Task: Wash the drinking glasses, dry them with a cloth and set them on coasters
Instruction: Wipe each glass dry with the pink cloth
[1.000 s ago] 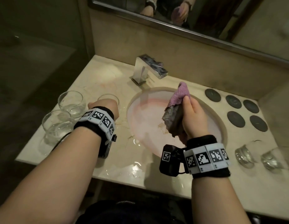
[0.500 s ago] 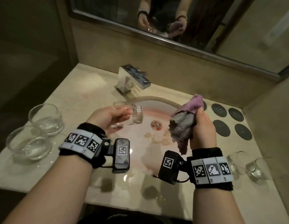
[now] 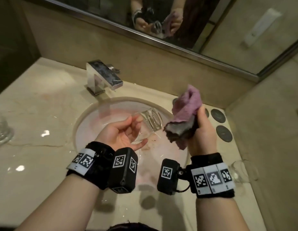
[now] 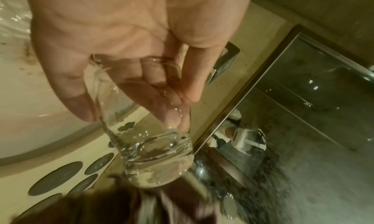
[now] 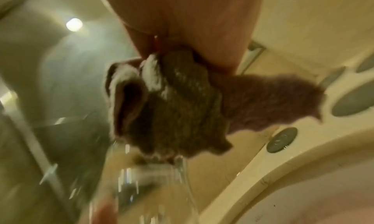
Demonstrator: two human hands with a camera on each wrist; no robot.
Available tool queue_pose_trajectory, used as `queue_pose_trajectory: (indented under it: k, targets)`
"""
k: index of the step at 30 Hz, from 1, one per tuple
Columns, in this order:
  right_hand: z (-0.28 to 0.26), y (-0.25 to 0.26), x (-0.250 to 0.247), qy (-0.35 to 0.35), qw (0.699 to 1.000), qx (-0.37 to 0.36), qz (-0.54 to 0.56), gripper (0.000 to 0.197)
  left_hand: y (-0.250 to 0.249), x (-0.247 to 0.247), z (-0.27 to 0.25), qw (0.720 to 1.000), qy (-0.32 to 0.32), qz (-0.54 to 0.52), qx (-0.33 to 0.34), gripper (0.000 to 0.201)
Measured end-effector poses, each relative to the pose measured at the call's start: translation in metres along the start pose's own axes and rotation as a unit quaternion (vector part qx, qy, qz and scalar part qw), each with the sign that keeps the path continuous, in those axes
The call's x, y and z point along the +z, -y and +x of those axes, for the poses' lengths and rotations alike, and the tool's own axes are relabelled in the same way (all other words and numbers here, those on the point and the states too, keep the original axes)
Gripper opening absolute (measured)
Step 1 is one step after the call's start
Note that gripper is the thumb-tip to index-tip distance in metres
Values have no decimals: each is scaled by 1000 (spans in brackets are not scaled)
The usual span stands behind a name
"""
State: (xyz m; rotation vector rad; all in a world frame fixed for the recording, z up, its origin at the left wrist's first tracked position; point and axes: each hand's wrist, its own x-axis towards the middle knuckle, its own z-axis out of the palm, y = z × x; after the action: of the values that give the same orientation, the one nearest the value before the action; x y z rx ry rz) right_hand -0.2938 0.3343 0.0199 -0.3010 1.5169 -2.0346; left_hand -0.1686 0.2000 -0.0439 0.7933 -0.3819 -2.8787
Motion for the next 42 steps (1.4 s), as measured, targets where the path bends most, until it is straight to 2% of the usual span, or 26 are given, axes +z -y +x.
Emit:
queue_pose_trajectory:
  k: [2, 3, 4, 5, 7, 10, 11, 12, 13, 14, 17, 20, 22, 24, 26, 27, 29, 30, 32, 34, 36, 37, 38, 39, 40, 42]
  targets:
    - [2, -10, 8, 82, 983, -12, -165, 28, 4, 7, 2, 1000, 10, 5, -7, 19]
    - [1, -17, 10, 120, 953, -56, -273, 30, 6, 12, 2, 1000, 20, 1, -9, 19]
    - [1, -24, 9, 137, 907, -125, -377, 39, 7, 16, 1, 999, 31, -3, -8, 20]
    - [-2, -28, 10, 141, 872, -193, -427, 47, 7, 18, 1, 999, 40, -3, -4, 22]
    - [-4, -29, 7, 162, 821, -275, -475, 60, 4, 21, 0, 999, 50, 4, 7, 27]
    - [7, -19, -2, 172, 698, -379, -583, 58, -2, 20, -1, 998, 62, 19, 11, 28]
    - [12, -15, -3, 177, 675, -389, -601, 59, -3, 20, 0, 997, 67, 27, 14, 26]
    - [17, -13, -5, 184, 665, -397, -605, 61, -5, 20, 0, 996, 75, 40, 18, 24]
    - [17, -11, -2, 183, 670, -400, -598, 62, -7, 20, 0, 994, 89, 58, 25, 23]
    - [16, -10, 2, 167, 690, -391, -586, 62, -9, 22, 1, 991, 104, 80, 33, 25]
    - [14, -14, 18, 74, 780, -324, -531, 53, -17, 30, 4, 974, 134, 164, 73, 34]
    - [17, -7, 35, 21, 870, -197, -452, 42, -24, 40, 6, 946, 144, 265, 121, 17]
    - [28, -1, 40, 33, 930, -99, -352, 34, -27, 46, 7, 919, 146, 331, 157, 5]
    - [37, -2, 38, 54, 966, -8, -251, 31, -30, 51, 9, 879, 160, 405, 194, 8]
    - [43, -5, 33, 37, 964, 13, -264, 31, -33, 59, 9, 842, 170, 465, 212, 12]
    - [44, -5, 31, 14, 959, -3, -284, 29, -35, 62, 8, 831, 168, 484, 216, 14]
    - [42, 1, 28, -13, 931, -90, -354, 27, -39, 66, 6, 828, 165, 494, 207, 10]
    - [41, 4, 27, -22, 911, -136, -389, 31, -42, 67, 5, 839, 156, 485, 192, 15]
    - [39, 10, 24, -20, 877, -228, -423, 38, -50, 69, 5, 891, 132, 412, 139, 28]
    - [35, 13, 19, 17, 823, -315, -473, 43, -55, 76, 2, 934, 114, 326, 93, 28]
    - [34, 13, 13, 64, 777, -379, -498, 44, -49, 83, -2, 942, 106, 305, 92, 21]
    - [33, 12, 12, 69, 775, -392, -491, 41, -44, 86, -3, 936, 105, 316, 118, 18]
    - [30, 12, 14, 61, 793, -384, -469, 34, -38, 89, -5, 926, 105, 330, 150, 16]
    - [30, 10, 16, 43, 830, -355, -428, 27, -33, 91, -5, 905, 108, 363, 192, 14]
    - [30, 11, 21, 24, 874, -304, -379, 23, -29, 92, -6, 875, 116, 407, 235, 13]
    - [30, 15, 27, 9, 948, -158, -274, 18, -25, 93, -7, 792, 151, 505, 308, 14]
